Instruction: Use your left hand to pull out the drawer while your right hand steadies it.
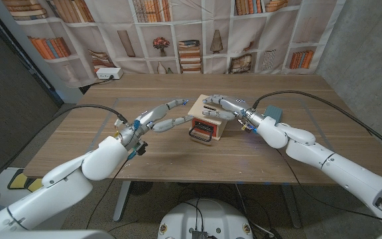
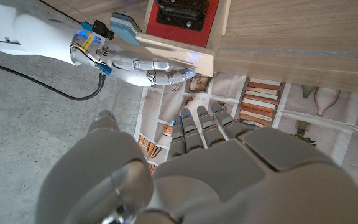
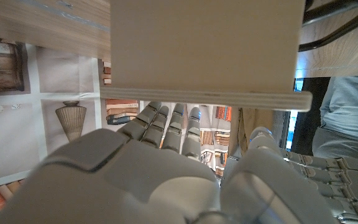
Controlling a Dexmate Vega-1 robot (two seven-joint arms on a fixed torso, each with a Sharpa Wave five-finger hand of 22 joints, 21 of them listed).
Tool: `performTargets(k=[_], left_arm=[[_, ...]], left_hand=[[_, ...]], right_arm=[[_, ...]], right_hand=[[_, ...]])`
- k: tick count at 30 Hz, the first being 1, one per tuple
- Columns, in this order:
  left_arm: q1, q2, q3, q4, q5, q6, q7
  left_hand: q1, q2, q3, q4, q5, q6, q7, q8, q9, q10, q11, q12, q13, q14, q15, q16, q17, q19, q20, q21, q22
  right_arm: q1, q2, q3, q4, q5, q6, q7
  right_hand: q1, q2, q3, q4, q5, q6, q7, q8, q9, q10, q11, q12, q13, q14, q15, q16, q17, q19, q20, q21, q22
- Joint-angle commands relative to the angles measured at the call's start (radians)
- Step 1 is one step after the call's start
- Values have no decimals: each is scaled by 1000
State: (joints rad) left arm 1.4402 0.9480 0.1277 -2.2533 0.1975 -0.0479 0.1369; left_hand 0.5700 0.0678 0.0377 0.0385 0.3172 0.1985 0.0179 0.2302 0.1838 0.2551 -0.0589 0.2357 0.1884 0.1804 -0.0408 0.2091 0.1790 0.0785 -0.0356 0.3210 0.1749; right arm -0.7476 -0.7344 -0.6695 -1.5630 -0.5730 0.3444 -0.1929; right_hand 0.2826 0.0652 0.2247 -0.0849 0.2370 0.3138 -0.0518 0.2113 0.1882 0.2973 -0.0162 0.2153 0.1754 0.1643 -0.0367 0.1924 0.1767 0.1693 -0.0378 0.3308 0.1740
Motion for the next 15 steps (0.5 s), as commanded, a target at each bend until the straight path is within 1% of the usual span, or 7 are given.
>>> performTargets(k=[1,2,7,8,10,11,15], left_arm=[[-32,4,18,14,3,10,-25],[-32,7,19,12,8,14,-25],[-29,15,26,2,86,38,11],[-27,16,26,2,95,36,16],[-25,26,22,1,97,30,9],[-23,32,20,-3,100,35,2],[-9,71,12,-42,164,99,-27]], left_hand=[[3,8,5,0,-1,12,-1,2,4,5,0,-3,2,10,-7,0,4,1,-49,-4,1],[3,9,5,0,-1,12,-1,2,4,6,0,-4,2,10,-7,0,4,1,-48,-5,1],[5,11,6,-1,-3,21,-6,4,4,12,-2,-3,2,12,-10,-1,4,2,-47,-7,1],[7,14,7,-1,-5,34,-12,7,4,23,-5,0,2,18,-11,0,4,6,-47,-8,1],[11,20,9,-2,-9,50,-18,10,4,36,-6,1,2,35,-20,4,4,20,-43,-7,2],[16,24,12,-4,-11,60,-17,11,4,44,-12,2,2,41,-21,4,4,29,-41,-7,2],[43,44,27,-15,-21,107,-21,19,4,89,-22,9,2,78,-32,8,2,63,-32,-6,2]], right_arm=[[3,-13,-25,-16,-8,-64,51],[3,-14,-25,-16,-5,-67,54],[1,-16,-30,-27,8,-98,83],[1,-15,-31,-25,12,-99,85],[1,-14,-34,-23,17,-99,86],[1,-14,-35,-22,19,-98,85],[3,-12,-40,-18,25,-95,89]], right_hand=[[2,11,5,-5,2,23,3,7,2,16,-1,9,4,16,-33,6,1,16,-59,3,6],[2,11,5,-6,1,34,1,10,2,19,0,9,4,17,-32,5,1,18,-60,2,6],[-1,12,4,-4,-2,44,1,10,2,40,-2,15,4,35,-31,9,2,32,-58,2,6],[-2,13,4,-4,-2,46,1,10,2,41,-3,14,4,40,-33,10,2,36,-58,3,7],[-3,14,3,-4,-3,51,1,11,2,49,-1,17,4,46,-35,11,3,39,-59,2,7],[-3,14,3,-3,-4,53,0,11,2,51,-1,17,4,47,-35,10,3,41,-59,2,7],[-4,15,3,-3,-5,57,-1,11,2,56,-2,18,4,49,-34,10,3,44,-59,2,7]])
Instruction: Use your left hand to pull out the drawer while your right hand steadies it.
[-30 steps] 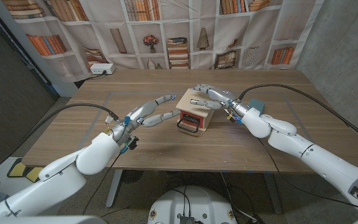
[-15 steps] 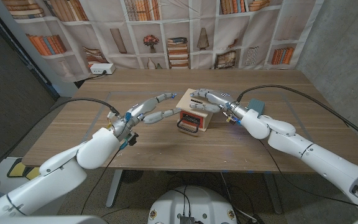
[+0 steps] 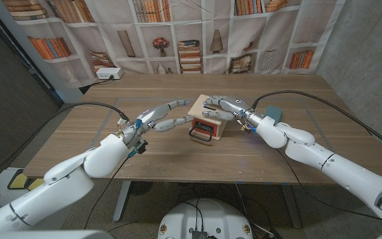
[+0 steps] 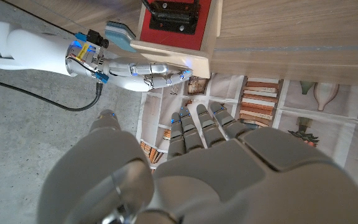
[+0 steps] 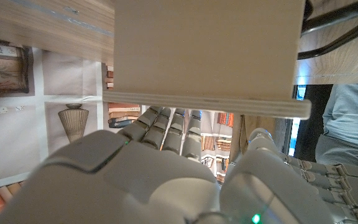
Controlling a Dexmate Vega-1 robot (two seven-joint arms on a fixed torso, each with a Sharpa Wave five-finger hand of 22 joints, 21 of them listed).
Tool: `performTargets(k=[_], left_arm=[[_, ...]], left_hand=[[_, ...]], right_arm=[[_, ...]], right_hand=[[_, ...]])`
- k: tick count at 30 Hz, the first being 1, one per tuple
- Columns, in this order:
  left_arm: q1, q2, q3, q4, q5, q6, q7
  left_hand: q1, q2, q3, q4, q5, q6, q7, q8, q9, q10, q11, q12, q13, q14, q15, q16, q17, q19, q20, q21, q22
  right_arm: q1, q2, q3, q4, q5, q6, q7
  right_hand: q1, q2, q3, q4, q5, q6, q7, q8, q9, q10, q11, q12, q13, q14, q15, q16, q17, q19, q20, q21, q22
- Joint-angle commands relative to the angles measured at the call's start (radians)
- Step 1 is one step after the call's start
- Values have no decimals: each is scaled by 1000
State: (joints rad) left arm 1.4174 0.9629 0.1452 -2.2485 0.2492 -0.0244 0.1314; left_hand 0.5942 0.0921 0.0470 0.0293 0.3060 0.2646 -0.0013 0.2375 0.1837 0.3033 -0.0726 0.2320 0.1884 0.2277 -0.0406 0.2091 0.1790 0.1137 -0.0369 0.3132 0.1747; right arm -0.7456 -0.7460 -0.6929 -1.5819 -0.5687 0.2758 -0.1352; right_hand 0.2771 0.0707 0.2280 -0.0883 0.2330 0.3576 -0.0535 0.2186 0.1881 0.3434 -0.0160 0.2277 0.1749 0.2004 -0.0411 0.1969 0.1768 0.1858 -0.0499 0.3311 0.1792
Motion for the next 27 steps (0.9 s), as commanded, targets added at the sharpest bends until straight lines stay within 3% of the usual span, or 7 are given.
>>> performTargets(k=[1,9,13,15,16,22,27], left_arm=[[17,65,-6,-58,135,93,-27],[14,92,11,-83,185,134,-68],[-4,97,42,-91,230,154,-75],[-13,99,62,-100,276,179,-74],[-20,100,73,-103,298,189,-74],[-71,104,122,-102,318,191,-120],[-109,100,167,-95,343,199,-148]], left_hand=[[23,22,20,-8,-11,52,-1,14,4,46,-10,12,2,37,-33,8,2,34,-31,2,2],[80,46,52,-38,-24,94,-13,17,4,81,-23,11,2,65,-43,5,0,60,-28,-4,1],[155,48,85,-86,-38,110,-28,12,4,98,-41,3,2,78,-58,-4,-1,69,10,-15,2],[195,49,105,-112,-50,134,-48,12,4,108,-52,-2,2,82,-65,-9,-1,64,49,-24,5],[204,49,109,-117,-53,144,-52,14,4,114,-56,-2,3,87,-71,-8,-1,64,51,-26,5],[252,50,134,-146,-71,187,-54,17,5,150,-59,-2,3,127,-78,-3,0,91,4,-28,7],[268,52,145,-153,-80,200,-52,16,5,169,-61,-1,3,143,-80,-2,0,108,-1,-26,7]], right_arm=[[2,0,-18,2,23,-25,32],[14,5,-29,16,33,-14,44],[17,6,-34,11,33,-23,57],[17,3,-34,-1,31,-35,68],[16,2,-33,-5,31,-38,69],[11,-3,-28,-19,36,-48,70],[5,-8,-25,-29,39,-54,73]], right_hand=[[1,9,0,0,-1,13,1,3,2,11,-3,6,4,14,-30,6,3,28,-47,2,2],[0,12,0,1,-3,18,2,2,2,18,1,7,4,23,-31,6,3,34,-47,0,2],[0,13,0,1,-4,17,2,1,2,14,-3,4,4,23,-30,5,3,35,-46,-1,3],[0,13,0,1,-4,13,6,-2,2,12,-1,2,5,17,-27,1,3,31,-45,-4,3],[-1,14,0,1,-5,12,7,-3,2,8,2,0,5,16,-26,0,3,29,-45,-6,3],[-1,16,1,1,-7,6,4,-7,2,4,1,-3,5,10,-23,-4,3,23,-42,-11,3],[-1,16,1,1,-7,5,4,-9,2,3,1,-4,5,10,-22,-5,4,22,-41,-13,3]])
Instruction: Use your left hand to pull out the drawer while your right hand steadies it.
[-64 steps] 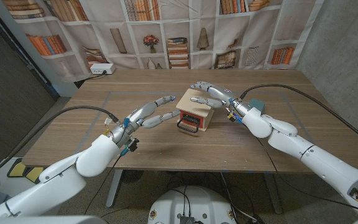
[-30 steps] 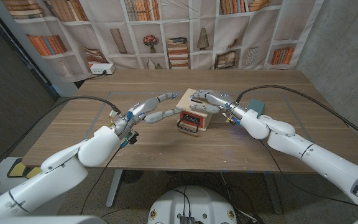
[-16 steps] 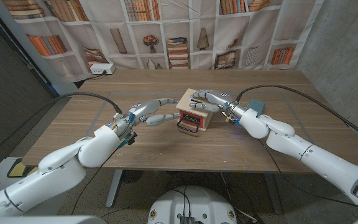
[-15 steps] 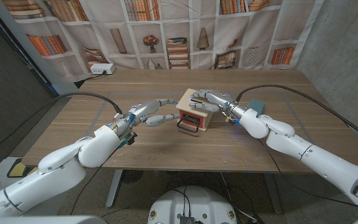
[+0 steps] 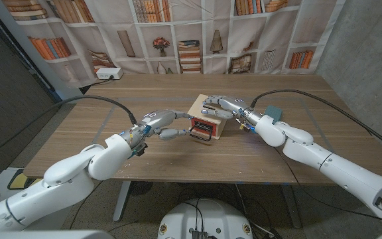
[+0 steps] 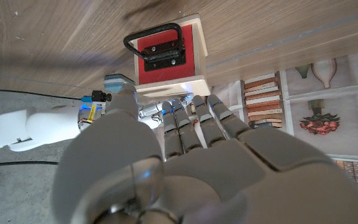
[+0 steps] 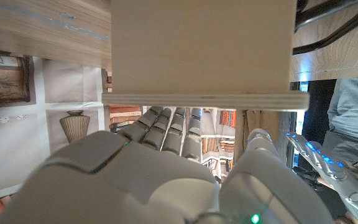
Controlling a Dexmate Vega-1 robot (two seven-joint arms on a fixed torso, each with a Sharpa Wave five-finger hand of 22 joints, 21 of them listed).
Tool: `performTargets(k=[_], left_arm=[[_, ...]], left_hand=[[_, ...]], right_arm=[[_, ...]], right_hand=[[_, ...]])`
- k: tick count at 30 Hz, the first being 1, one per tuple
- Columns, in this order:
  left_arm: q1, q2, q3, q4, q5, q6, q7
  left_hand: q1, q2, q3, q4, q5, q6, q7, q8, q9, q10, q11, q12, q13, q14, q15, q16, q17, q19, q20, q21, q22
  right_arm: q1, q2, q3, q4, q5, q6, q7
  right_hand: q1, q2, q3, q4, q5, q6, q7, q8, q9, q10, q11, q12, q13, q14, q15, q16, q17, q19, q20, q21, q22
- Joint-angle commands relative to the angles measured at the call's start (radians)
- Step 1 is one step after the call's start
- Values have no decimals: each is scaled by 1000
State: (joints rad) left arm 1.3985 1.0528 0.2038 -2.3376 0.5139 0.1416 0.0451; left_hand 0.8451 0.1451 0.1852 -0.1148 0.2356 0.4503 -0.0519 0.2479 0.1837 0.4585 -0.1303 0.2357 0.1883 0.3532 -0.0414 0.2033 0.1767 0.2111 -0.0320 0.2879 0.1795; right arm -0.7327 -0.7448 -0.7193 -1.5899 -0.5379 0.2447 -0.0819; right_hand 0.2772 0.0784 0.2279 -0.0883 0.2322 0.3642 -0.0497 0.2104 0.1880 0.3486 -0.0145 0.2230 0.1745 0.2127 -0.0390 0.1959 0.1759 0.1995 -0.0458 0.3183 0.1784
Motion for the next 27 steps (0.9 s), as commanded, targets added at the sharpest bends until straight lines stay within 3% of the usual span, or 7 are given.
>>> performTargets(k=[1,10,24,26,27], left_arm=[[-98,10,116,-5,77,33,-71],[-203,-6,204,32,94,22,-160],[-301,-49,299,88,152,31,-215],[-310,-51,306,94,147,20,-221],[-313,-51,307,96,135,14,-227]], left_hand=[[21,0,9,-10,-12,22,0,7,6,27,-3,-1,4,27,-79,6,3,14,-3,-1,2],[21,-5,14,-7,-28,74,6,15,6,73,-2,5,5,67,-74,12,5,26,-1,-5,2],[26,1,23,-6,-35,90,0,13,6,86,-1,2,6,76,-78,9,5,29,4,-8,3],[28,3,25,-7,-36,89,1,12,6,88,-1,2,6,77,-79,8,5,33,0,-8,3],[35,6,31,-9,-37,90,1,10,6,86,-2,-2,6,78,-79,6,5,47,-17,-4,3]], right_arm=[[-9,-10,2,-24,9,-26,21],[-21,-18,10,-45,14,-36,21],[-29,-29,22,-56,26,-38,26],[-30,-29,23,-57,26,-38,24],[-30,-29,24,-58,27,-39,24]], right_hand=[[-1,9,1,1,-7,-1,0,0,2,-2,0,1,5,-2,-24,-4,4,9,-45,-1,4],[-2,10,1,1,-8,0,3,-2,3,-2,0,-1,5,-2,-23,-5,5,6,-45,-5,4],[-1,13,2,1,-10,1,3,-3,3,1,6,-2,6,-1,-22,-6,5,7,-45,-10,4],[-1,13,2,1,-11,2,3,-3,3,1,5,-2,6,-2,-22,-6,5,8,-45,-10,4],[-1,13,2,1,-11,2,2,-4,3,1,4,-2,6,-1,-22,-6,5,8,-45,-11,4]])
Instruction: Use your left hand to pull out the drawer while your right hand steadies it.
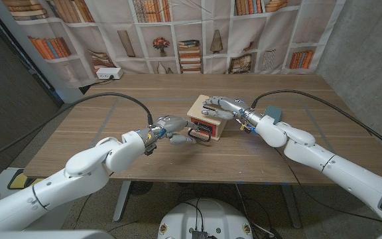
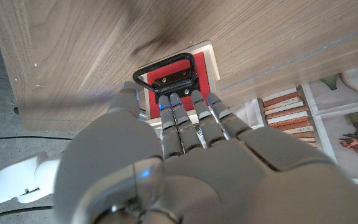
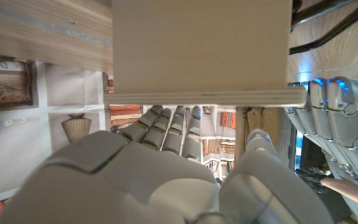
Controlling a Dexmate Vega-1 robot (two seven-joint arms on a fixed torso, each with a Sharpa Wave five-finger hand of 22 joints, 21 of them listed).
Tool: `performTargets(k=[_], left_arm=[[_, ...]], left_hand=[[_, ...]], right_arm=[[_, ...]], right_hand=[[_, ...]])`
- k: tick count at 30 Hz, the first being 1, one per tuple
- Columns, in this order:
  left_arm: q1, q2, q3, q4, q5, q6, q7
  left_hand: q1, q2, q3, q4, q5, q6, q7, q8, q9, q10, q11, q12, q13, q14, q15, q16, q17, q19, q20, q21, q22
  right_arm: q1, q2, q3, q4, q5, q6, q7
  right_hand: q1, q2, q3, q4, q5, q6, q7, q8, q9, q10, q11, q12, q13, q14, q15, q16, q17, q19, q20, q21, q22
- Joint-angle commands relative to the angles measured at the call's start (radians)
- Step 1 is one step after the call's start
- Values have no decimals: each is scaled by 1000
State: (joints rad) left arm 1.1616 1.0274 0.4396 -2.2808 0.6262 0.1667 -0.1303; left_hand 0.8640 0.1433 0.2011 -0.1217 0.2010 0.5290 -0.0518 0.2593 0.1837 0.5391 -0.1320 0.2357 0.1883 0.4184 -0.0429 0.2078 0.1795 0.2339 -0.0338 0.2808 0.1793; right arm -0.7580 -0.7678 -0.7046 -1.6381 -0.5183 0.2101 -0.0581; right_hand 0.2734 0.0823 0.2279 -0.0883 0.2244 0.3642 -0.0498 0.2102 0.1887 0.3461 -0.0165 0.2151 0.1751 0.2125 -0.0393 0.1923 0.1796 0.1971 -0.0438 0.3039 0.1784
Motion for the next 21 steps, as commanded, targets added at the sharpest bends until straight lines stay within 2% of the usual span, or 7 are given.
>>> performTargets(k=[1,5,8,13,21], left_arm=[[-77,-25,71,41,12,-17,-54],[-77,-18,69,43,2,-34,-45],[-78,-14,75,34,30,-24,-45],[-88,-14,89,28,61,-27,-60],[-114,-26,111,39,91,-47,-86]], left_hand=[[24,9,23,-6,-7,12,3,-6,6,3,3,-7,6,14,-77,-2,2,59,-16,13,3],[47,6,42,-17,-13,2,6,-21,6,-17,3,-23,7,-11,-66,-15,3,128,4,33,2],[55,3,48,-20,-14,1,4,-25,7,-23,0,-28,7,-13,-69,-16,4,156,2,40,2],[64,4,55,-23,-14,6,5,-26,7,-20,1,-28,8,-6,-71,-13,5,155,-22,37,2],[73,2,63,-26,-14,22,1,-24,7,-7,2,-25,8,4,-75,-10,6,148,-34,31,2]], right_arm=[[-5,-6,9,-9,8,-3,0],[-5,-5,10,-8,10,1,-1],[-4,-4,9,-8,10,0,3],[-5,-1,7,-7,11,2,2],[-10,1,9,-9,14,-1,-1]], right_hand=[[2,10,2,1,-3,2,2,-4,2,4,4,6,5,-1,-22,-3,1,10,-47,3,4],[2,10,2,1,-4,2,1,-4,2,3,2,5,5,-1,-21,-3,1,10,-46,2,4],[2,10,2,0,-4,3,0,-4,2,3,5,4,5,0,-19,-3,1,11,-46,1,4],[2,9,2,0,-5,3,0,-5,3,3,4,4,6,0,-19,-4,1,11,-46,-1,4],[1,10,2,0,-6,4,0,-6,3,4,7,3,6,-1,-17,-4,1,11,-44,-4,4]])
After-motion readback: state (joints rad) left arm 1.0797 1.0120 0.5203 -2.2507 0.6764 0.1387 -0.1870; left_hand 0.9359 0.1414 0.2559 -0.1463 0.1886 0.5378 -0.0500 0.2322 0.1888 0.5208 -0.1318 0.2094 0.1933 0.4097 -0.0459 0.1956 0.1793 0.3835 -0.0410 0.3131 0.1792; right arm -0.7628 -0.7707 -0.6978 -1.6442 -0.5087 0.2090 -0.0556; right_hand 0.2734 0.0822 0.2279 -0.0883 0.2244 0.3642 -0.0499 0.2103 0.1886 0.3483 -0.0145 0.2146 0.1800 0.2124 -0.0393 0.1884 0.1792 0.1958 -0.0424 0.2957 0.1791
